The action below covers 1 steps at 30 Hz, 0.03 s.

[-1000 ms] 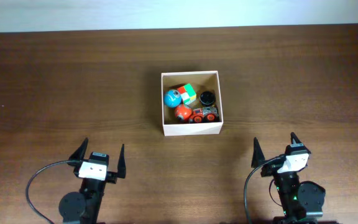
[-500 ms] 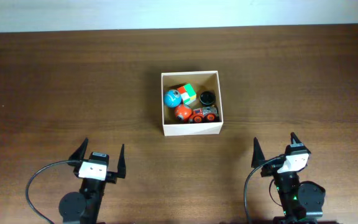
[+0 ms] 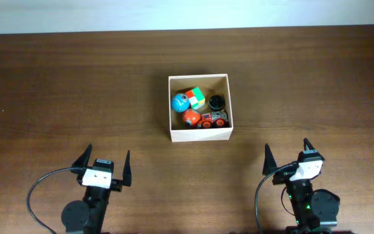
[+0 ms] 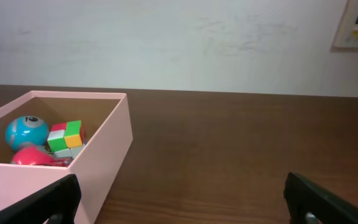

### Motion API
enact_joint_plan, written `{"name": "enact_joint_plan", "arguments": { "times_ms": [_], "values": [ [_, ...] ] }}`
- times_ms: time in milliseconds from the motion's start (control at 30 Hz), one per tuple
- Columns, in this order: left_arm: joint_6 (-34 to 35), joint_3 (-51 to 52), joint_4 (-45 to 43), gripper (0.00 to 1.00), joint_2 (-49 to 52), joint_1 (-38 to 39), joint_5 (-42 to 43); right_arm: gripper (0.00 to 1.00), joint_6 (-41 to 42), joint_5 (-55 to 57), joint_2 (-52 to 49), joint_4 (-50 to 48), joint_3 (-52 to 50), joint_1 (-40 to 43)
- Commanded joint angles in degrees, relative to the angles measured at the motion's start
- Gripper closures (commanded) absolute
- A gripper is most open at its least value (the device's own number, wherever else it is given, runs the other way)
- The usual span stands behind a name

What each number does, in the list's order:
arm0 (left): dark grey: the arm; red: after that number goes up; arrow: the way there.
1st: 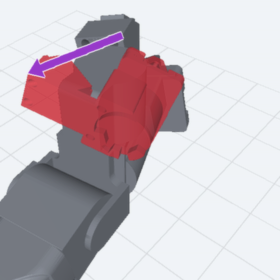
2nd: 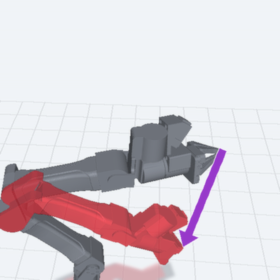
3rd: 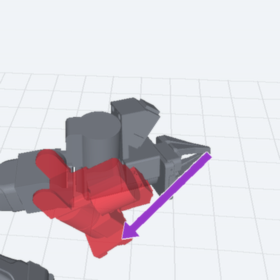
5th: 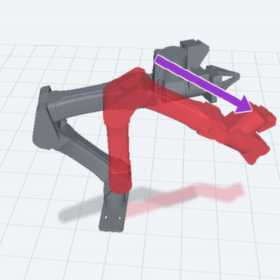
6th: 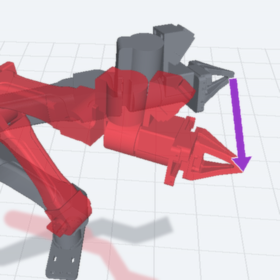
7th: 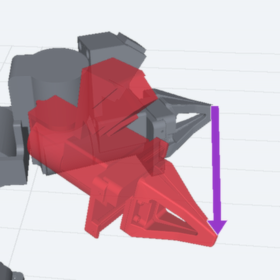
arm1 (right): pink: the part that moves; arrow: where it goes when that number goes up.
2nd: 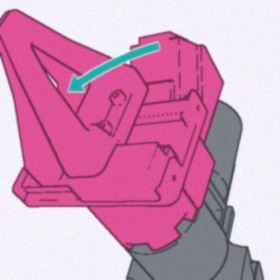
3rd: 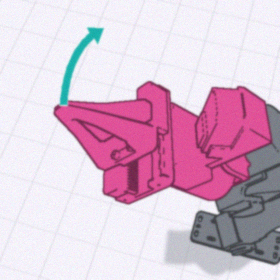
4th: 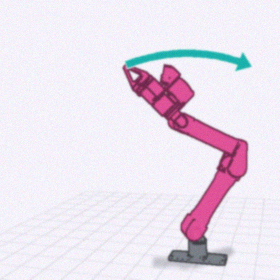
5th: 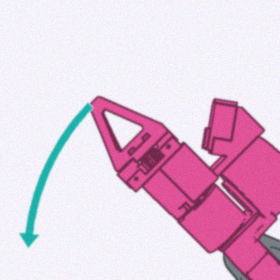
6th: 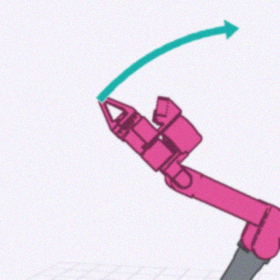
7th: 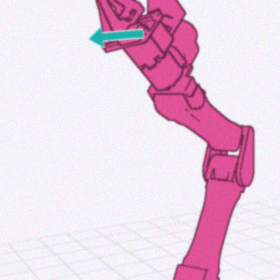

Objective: Pack container

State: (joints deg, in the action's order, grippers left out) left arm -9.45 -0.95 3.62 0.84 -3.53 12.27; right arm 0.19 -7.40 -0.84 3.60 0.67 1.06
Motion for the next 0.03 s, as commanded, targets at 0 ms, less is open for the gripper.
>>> {"name": "enact_joint_plan", "arguments": {
  "times_ms": [0],
  "values": [
    [-0.5, 0.4, -0.1, 0.01, -0.5, -0.2, 1.0, 0.01, 0.0, 0.5, 0.4, 0.3, -0.3, -0.4]
  ]
}}
